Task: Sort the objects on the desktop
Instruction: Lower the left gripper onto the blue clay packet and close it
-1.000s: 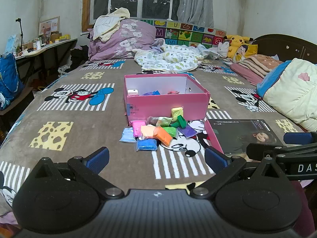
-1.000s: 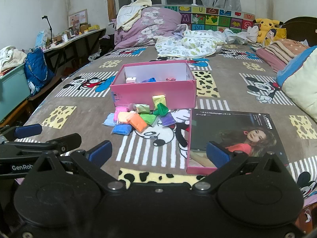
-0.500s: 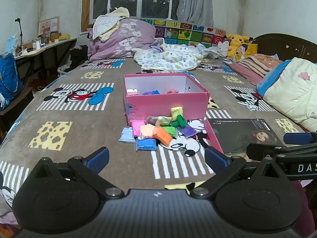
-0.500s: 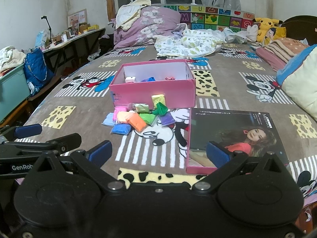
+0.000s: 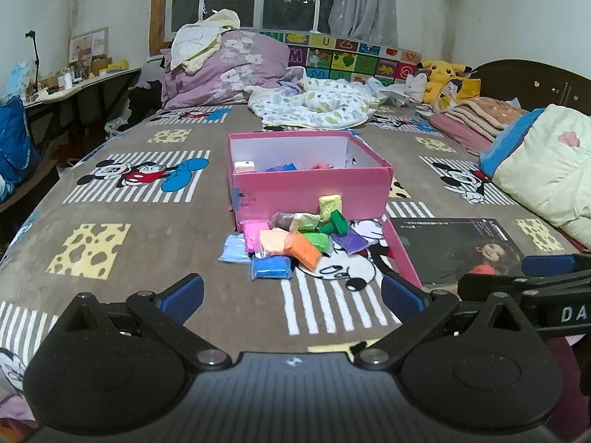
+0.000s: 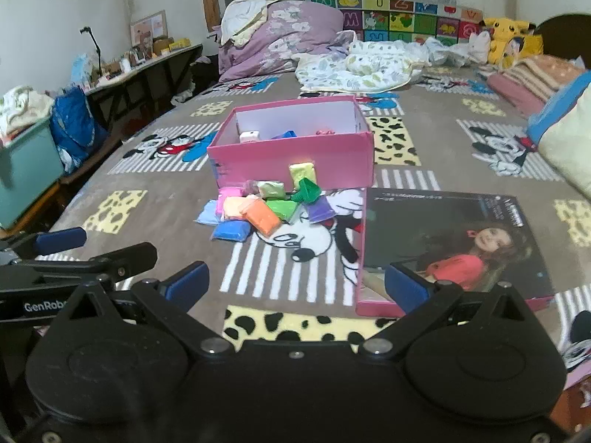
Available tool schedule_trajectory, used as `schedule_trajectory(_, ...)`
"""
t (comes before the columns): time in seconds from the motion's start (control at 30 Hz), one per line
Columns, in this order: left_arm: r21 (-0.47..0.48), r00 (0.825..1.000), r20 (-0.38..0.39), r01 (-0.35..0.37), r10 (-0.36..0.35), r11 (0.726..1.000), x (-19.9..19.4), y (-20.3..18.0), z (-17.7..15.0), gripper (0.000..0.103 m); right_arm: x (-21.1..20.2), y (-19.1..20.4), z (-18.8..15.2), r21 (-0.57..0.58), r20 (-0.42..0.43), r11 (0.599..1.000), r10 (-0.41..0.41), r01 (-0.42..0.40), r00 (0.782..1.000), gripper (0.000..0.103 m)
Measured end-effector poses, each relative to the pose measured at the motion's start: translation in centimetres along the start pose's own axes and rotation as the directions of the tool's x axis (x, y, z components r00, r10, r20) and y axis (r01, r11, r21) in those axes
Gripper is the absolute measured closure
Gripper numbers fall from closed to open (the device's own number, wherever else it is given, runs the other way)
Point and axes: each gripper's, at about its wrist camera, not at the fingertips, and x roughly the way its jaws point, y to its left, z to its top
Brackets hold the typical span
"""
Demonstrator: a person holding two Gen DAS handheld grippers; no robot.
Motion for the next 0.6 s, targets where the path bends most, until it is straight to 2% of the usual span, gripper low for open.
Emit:
schedule_trajectory(0.23, -0.022, 1.000, 0.018, 0.021, -0.021, 1.000, 3.1, 1.2, -0.3, 0.000, 2.7, -1.1, 0.2, -0.001, -0.008, 1.000, 0.000, 0.000, 1.000, 0.000)
schedule_trajectory(0.33, 0.013, 1.000, 0.020, 0.020, -0.021, 1.000, 4.8, 1.4, -0.3, 0.000, 4.2, -1.5, 0.5, -0.003, -0.015, 1.000, 0.002, -0.002, 1.000, 0.000)
schedule_trajectory(0.43, 0.041, 1.000, -0.003, 0.013, -0.013, 0.999, 6.6, 1.4, 0.0, 0.000, 5.7, -1.9, 0.7, 0.010, -0.021, 1.000, 0.009, -0.009, 1.000, 0.000)
schedule_trajectory(0.6, 0.021, 0.999, -0.051, 0.001, 0.000, 1.000, 9.7, 2.2, 0.5, 0.000, 7.9, -2.7, 0.8, 0.016, 0.045, 1.000, 0.026, -0.026, 0.999, 0.000)
